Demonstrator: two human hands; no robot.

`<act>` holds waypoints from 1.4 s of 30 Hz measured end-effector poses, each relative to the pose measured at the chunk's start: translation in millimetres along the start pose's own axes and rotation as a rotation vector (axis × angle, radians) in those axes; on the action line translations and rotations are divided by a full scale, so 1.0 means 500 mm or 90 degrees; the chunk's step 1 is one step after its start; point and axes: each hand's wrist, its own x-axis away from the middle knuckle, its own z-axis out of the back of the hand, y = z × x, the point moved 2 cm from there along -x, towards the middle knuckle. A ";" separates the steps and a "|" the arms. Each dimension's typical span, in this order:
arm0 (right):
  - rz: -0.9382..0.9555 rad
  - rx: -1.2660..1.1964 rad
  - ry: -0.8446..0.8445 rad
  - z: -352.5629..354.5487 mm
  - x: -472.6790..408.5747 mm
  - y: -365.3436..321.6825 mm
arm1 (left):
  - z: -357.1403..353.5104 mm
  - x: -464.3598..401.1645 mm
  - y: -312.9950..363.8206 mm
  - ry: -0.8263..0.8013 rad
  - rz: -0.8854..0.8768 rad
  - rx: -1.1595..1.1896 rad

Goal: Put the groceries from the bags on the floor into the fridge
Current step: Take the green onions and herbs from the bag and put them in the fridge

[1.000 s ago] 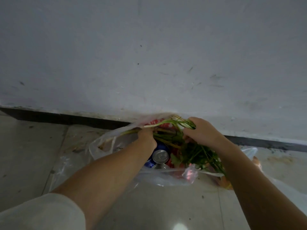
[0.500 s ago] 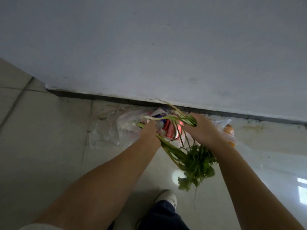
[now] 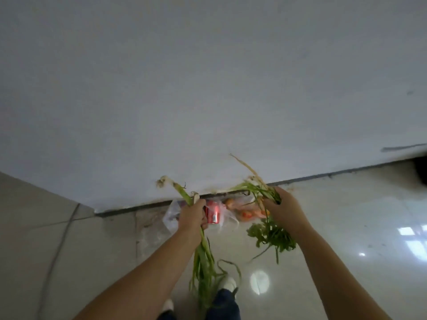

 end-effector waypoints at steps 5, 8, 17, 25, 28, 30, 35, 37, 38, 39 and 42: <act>-0.045 -0.077 0.207 0.169 0.218 -0.019 | -0.079 0.223 0.103 -0.187 -0.184 -0.276; -0.090 -0.142 0.328 0.245 0.373 0.005 | -0.144 0.360 0.123 -0.310 -0.301 -0.440; -0.262 -0.214 0.647 0.361 0.896 0.186 | -0.326 0.777 -0.113 -0.701 -0.507 -0.724; -0.362 -0.244 0.826 0.340 1.402 0.394 | -0.336 1.117 -0.525 -0.923 -0.507 -0.831; -0.412 -0.241 0.871 0.333 1.601 0.475 | -0.314 1.248 -0.697 -0.990 -0.491 -0.835; -0.445 -0.242 0.898 0.328 1.715 0.529 | -0.296 1.323 -0.806 -1.030 -0.476 -0.840; -0.484 -0.268 0.958 0.339 1.929 0.649 | -0.286 1.480 -1.019 -1.101 -0.419 -0.873; -0.486 -0.291 0.977 0.357 1.987 0.696 | -0.305 1.534 -1.080 -1.121 -0.404 -0.872; -0.486 -0.298 0.984 0.372 2.010 0.720 | -0.320 1.560 -1.106 -1.129 -0.409 -0.868; -0.482 -0.306 0.991 0.390 2.029 0.745 | -0.339 1.585 -1.129 -1.135 -0.422 -0.861; -0.468 -0.311 1.008 0.452 2.067 0.824 | -0.409 1.645 -1.196 -1.147 -0.456 -0.840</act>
